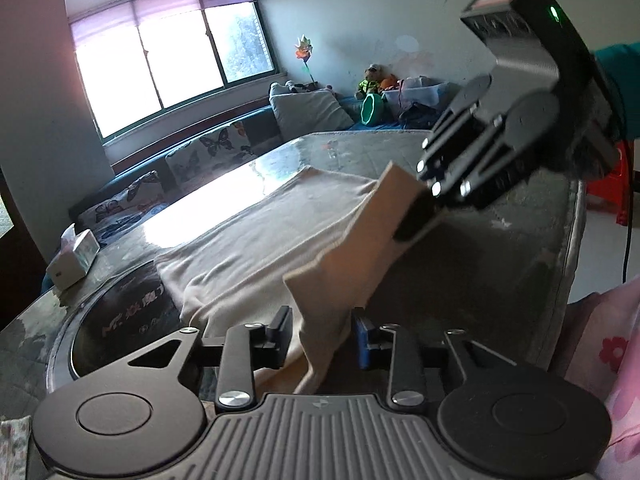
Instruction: Fold clothes
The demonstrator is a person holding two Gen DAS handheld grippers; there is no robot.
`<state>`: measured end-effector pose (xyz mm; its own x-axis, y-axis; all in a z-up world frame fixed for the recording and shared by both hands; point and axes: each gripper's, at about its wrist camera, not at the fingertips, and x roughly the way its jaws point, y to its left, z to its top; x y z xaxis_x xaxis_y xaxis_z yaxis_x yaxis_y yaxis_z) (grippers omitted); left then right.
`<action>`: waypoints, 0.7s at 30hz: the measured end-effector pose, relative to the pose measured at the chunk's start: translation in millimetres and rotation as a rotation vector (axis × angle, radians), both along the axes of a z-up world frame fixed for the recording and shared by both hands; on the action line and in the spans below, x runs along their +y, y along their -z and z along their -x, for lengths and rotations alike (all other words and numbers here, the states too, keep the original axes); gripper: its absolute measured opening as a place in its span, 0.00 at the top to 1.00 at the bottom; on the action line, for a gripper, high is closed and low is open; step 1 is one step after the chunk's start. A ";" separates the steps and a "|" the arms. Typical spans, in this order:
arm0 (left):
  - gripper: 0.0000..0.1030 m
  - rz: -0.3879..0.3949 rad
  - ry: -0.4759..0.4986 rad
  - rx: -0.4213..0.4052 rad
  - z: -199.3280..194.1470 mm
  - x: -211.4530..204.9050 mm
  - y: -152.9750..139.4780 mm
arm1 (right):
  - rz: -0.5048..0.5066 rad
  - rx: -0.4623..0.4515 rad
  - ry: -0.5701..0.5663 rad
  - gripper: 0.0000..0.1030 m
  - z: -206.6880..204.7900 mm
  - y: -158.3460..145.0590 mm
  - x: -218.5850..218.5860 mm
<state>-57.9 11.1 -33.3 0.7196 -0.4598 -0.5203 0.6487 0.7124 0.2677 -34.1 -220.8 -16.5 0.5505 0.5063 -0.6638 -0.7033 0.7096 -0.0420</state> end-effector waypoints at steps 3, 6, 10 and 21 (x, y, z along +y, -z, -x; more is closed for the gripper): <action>0.58 -0.025 -0.001 -0.030 2.6 -1.6 4.5 | -0.005 0.008 0.010 0.87 -2.3 -6.0 0.5; 0.58 -0.067 0.009 -0.052 -0.3 -1.8 10.6 | 0.001 0.002 0.013 0.87 -3.9 -9.2 1.7; 0.61 -0.091 0.016 -0.047 -4.4 3.8 14.6 | 0.001 -0.009 0.025 0.87 -4.7 -12.5 1.6; 0.93 0.003 -0.006 -0.012 -6.2 24.0 1.4 | -0.028 -0.052 0.042 0.91 9.6 -7.9 -3.6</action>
<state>-51.6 35.0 -34.7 0.7284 -0.4574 -0.5101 0.6415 0.7169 0.2730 -43.7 -224.4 -8.7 0.6048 0.5001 -0.6198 -0.6703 0.7399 -0.0570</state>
